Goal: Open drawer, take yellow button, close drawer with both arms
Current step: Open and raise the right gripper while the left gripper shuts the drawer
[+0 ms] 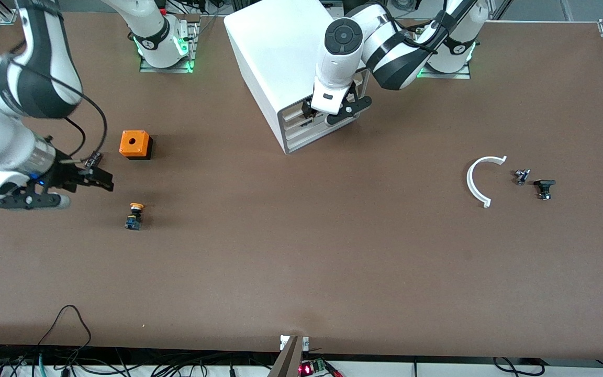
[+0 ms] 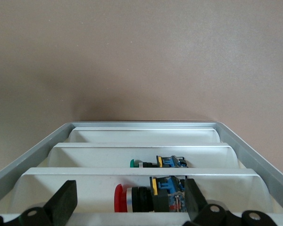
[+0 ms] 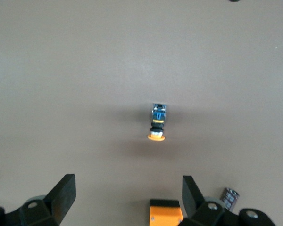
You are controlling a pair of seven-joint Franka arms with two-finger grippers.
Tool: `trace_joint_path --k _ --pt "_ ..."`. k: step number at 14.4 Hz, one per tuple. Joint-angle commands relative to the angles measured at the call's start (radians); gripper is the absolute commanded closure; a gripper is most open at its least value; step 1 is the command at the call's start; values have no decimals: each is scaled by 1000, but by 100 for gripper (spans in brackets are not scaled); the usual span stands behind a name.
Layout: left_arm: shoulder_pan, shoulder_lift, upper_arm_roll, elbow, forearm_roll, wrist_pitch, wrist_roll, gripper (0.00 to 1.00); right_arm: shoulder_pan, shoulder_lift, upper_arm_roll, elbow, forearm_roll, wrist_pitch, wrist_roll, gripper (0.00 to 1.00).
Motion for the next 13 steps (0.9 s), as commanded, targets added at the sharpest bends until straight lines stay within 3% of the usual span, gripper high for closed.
trace_joint_path --k 1,5,9,11,13 --pt "5 2 -15 52 -29 -105 67 0 3 -43 2 69 -36 -149 10 0" --pt "7 22 -15 60 -35 -132 90 0 3 -43 5 195 -61 -305 128 0" --pt "15 27 -15 65 -35 -130 92 0 11 -55 12 251 -45 -349 113 0" --pt "16 30 -14 66 -35 -130 92 0 -26 -55 69 252 -45 -350 105 0" --pt "21 30 -9 91 -36 -133 92 0 -154 -73 197 251 -47 -356 101 0"
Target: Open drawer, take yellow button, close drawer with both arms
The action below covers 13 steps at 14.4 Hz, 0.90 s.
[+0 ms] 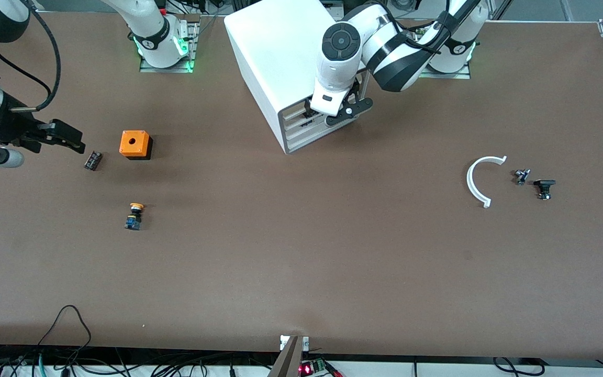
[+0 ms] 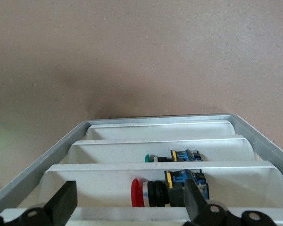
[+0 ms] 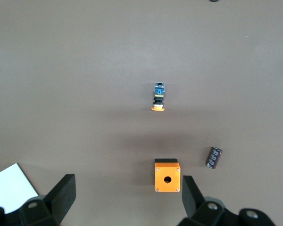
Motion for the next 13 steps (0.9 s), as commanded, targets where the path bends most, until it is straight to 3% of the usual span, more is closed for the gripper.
trace_joint_path --k 1,2,7,10,13 --pt "25 11 -9 57 -30 -35 30 0 -185 -22 173 14 -2 -30 -33 0" --pt "34 11 -9 67 -30 -35 30 0 -206 -24 198 14 -8 -30 -49 0" --pt "106 8 -7 125 -18 -74 65 0 -204 -44 193 13 -19 -57 -52 0" --pt "200 6 1 238 -11 -227 316 0 -203 -44 204 10 -80 -51 -46 0" --pt "316 1 2 330 51 -352 581 0 -203 -39 198 16 -70 -41 -35 0"
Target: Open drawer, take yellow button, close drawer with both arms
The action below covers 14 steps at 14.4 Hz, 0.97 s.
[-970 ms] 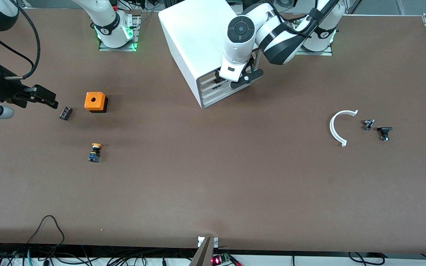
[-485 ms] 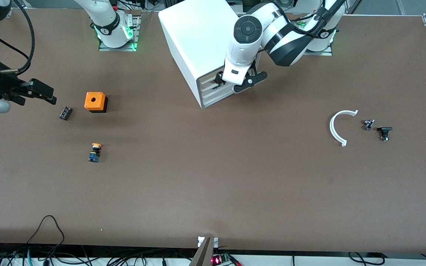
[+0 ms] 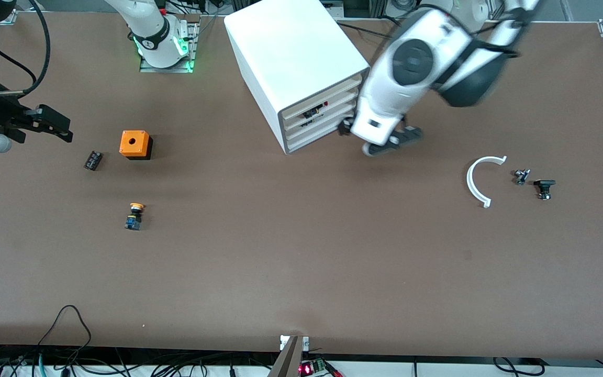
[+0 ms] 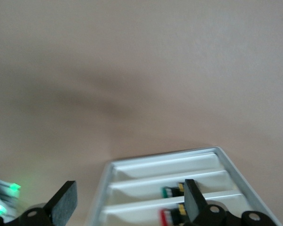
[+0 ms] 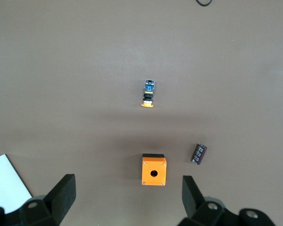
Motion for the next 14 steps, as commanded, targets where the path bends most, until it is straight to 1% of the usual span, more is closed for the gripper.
trace_joint_path --k 1,2,3,4,5,6,7,8,9,10,11,12,13,14 --pt "93 3 -4 107 63 -121 264 0 -22 2 14 13 -10 -2 0 0" --pt "104 -9 25 124 67 -129 373 0 -22 5 15 13 -10 2 5 0" --pt "95 -35 87 126 67 -129 472 0 -20 5 17 13 -14 2 5 0" --pt "71 -73 176 118 49 -129 571 0 -20 5 18 13 -11 11 17 0" --pt "13 -108 279 114 46 -122 675 0 -20 5 18 13 -10 14 28 0" --pt "-43 -126 375 114 38 -120 760 0 -19 5 20 13 -11 14 30 0" --pt "-81 -139 465 114 2 -116 814 0 -19 5 21 13 -10 14 23 0" --pt "-125 -171 557 94 -44 -97 856 0 -19 5 20 13 -10 16 7 0" --pt "-167 -207 632 47 -72 -44 886 0 -19 5 20 13 -8 22 7 0" --pt "-199 -243 689 -7 -75 17 926 0 -19 5 21 13 -10 28 8 0" --pt "-222 -270 727 -35 -66 42 978 0 -19 5 21 15 -10 30 10 0" --pt "-226 -290 752 -46 -80 58 1049 0 -19 5 18 15 -8 31 17 0" --pt "-230 -305 764 -49 -65 53 1069 0 -22 7 18 15 -1 37 17 0" --pt "-230 -336 780 -78 -63 53 1068 0 -22 7 18 15 10 37 13 0"
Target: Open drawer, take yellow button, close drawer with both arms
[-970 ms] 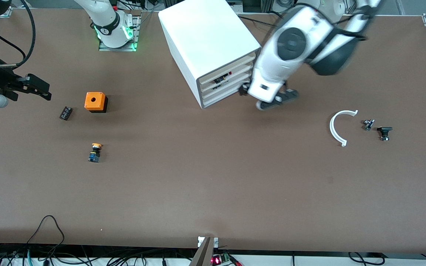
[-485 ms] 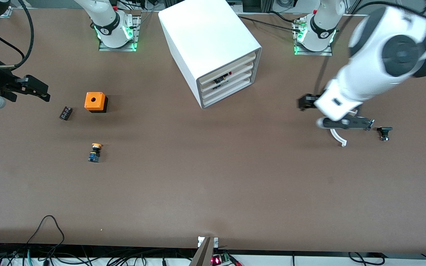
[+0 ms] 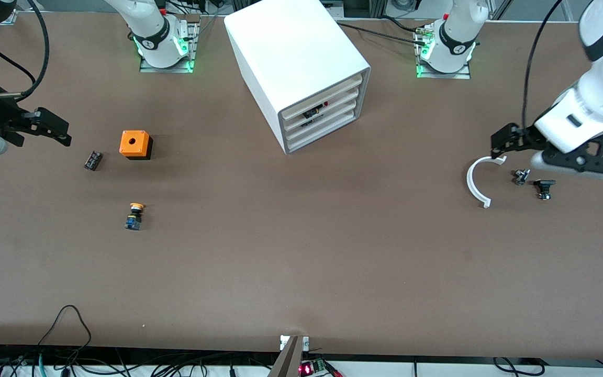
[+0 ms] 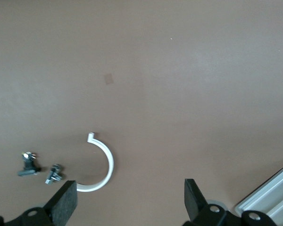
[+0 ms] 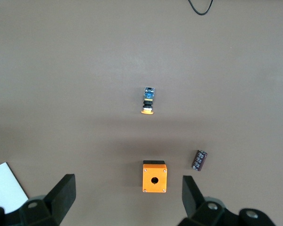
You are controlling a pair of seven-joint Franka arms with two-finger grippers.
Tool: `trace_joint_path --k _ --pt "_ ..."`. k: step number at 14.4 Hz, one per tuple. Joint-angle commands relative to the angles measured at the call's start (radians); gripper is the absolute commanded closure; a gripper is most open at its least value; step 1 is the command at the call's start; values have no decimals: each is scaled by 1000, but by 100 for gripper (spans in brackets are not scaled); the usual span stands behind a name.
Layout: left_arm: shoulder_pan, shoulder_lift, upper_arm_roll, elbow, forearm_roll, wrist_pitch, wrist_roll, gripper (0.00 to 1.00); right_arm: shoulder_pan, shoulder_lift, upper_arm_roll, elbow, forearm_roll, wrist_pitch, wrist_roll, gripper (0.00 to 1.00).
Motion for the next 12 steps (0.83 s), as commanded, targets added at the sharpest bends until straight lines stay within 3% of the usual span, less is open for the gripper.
trace_joint_path --k 1,4,12 --pt "-24 -95 59 -100 -10 29 54 0 -15 4 13 15 13 4 3 0" --pt "-11 -80 59 -65 27 -63 66 0 -15 4 13 15 13 2 -1 0" --pt "-11 -69 49 -50 32 -61 46 0 -13 1 13 15 13 1 -1 0"
